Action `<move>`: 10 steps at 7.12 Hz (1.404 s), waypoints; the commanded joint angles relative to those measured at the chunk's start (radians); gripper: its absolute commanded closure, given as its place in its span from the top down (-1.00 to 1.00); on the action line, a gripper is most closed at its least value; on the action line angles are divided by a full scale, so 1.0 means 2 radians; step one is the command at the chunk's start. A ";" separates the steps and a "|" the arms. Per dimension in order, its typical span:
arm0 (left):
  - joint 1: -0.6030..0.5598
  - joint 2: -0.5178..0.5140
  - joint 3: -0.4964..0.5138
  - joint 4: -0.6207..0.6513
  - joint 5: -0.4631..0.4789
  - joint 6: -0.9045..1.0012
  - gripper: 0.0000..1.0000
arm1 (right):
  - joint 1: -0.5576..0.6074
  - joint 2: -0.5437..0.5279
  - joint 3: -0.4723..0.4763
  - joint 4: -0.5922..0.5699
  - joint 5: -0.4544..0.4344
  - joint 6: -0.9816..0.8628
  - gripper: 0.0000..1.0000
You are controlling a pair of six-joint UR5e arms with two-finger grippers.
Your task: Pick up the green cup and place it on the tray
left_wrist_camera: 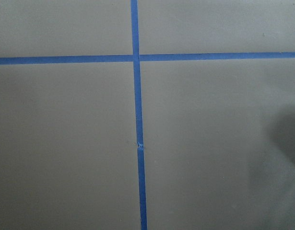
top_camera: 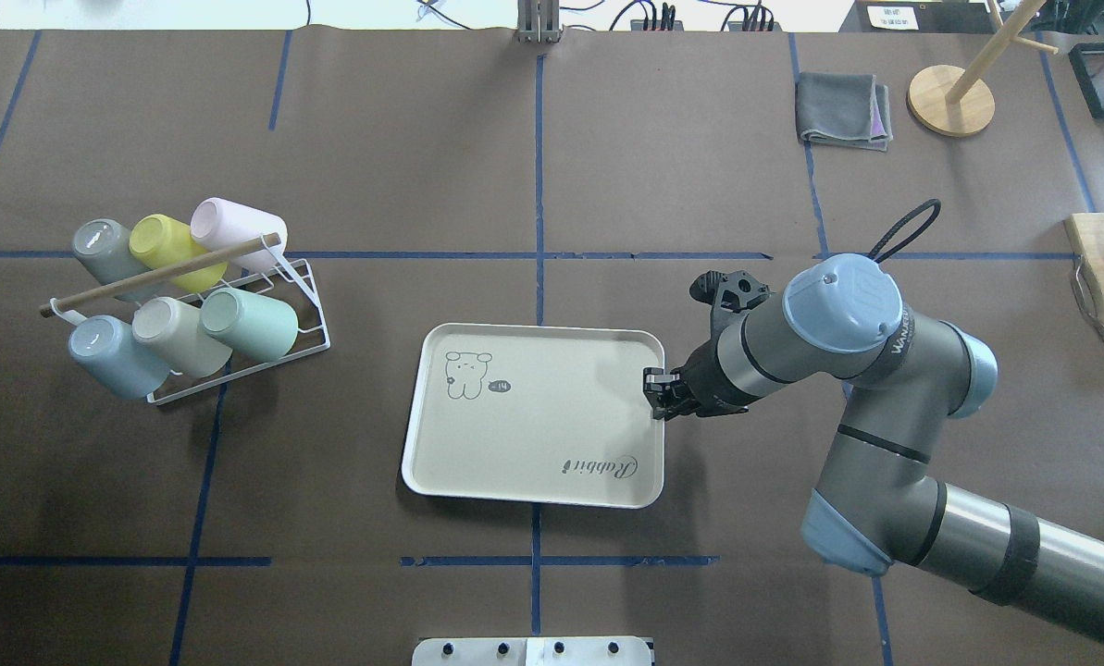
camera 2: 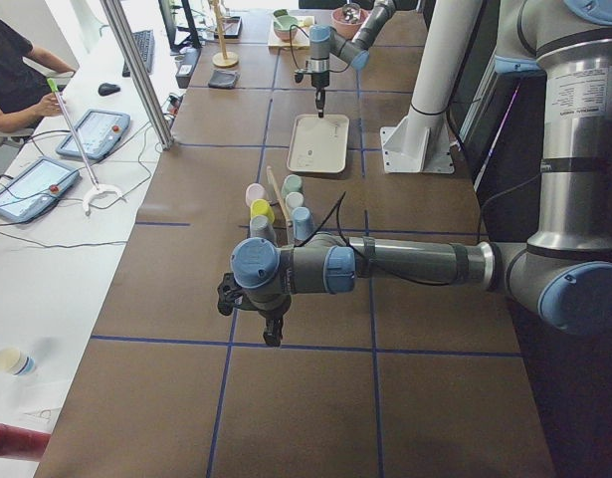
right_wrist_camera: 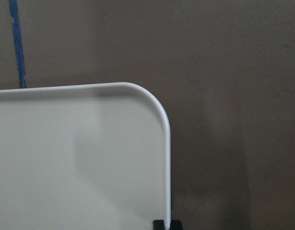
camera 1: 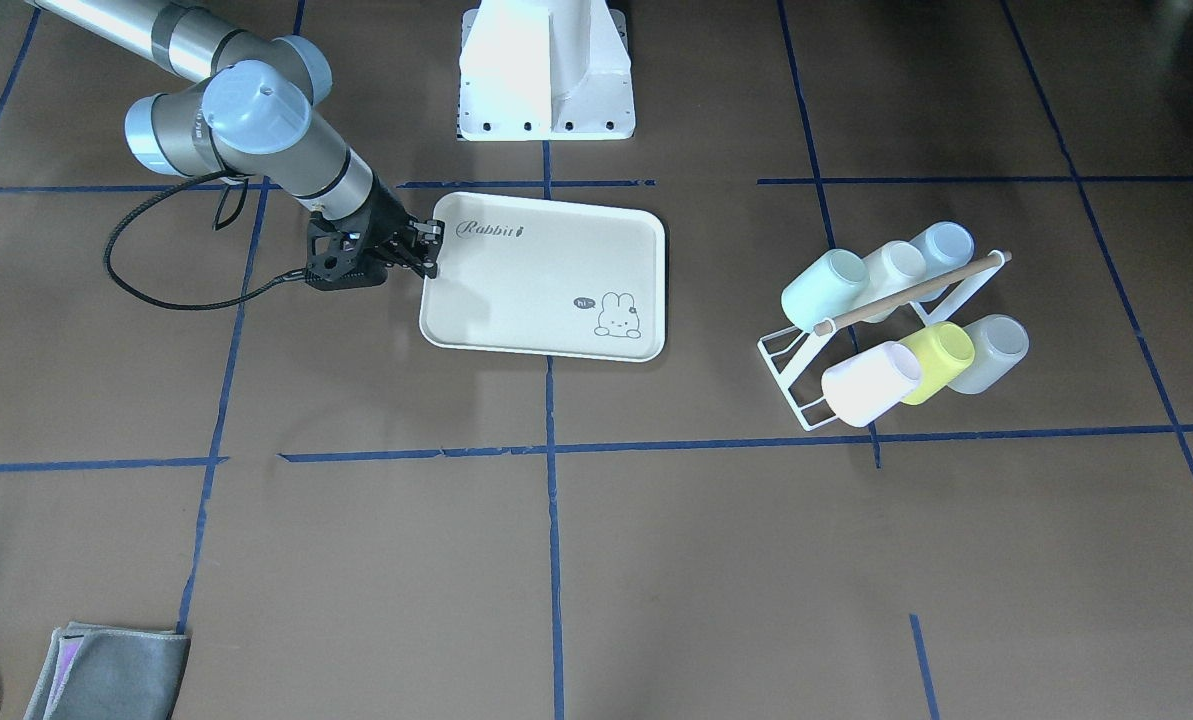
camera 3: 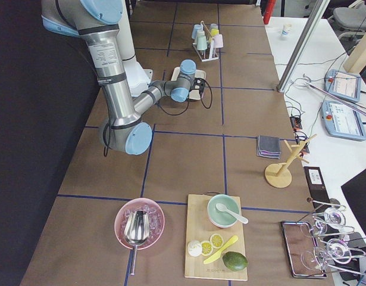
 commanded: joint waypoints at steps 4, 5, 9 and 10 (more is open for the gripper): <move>0.001 -0.003 -0.017 0.000 0.003 0.000 1.00 | 0.005 0.001 -0.002 -0.006 -0.007 -0.005 0.98; 0.001 -0.002 -0.038 -0.001 0.002 -0.001 1.00 | 0.014 -0.002 0.002 -0.006 -0.003 -0.005 1.00; 0.095 0.001 -0.207 0.005 0.022 -0.001 1.00 | 0.119 -0.086 0.053 -0.005 0.066 -0.038 1.00; 0.124 -0.008 -0.251 0.008 0.042 -0.004 1.00 | 0.136 -0.122 0.069 -0.005 0.066 -0.061 1.00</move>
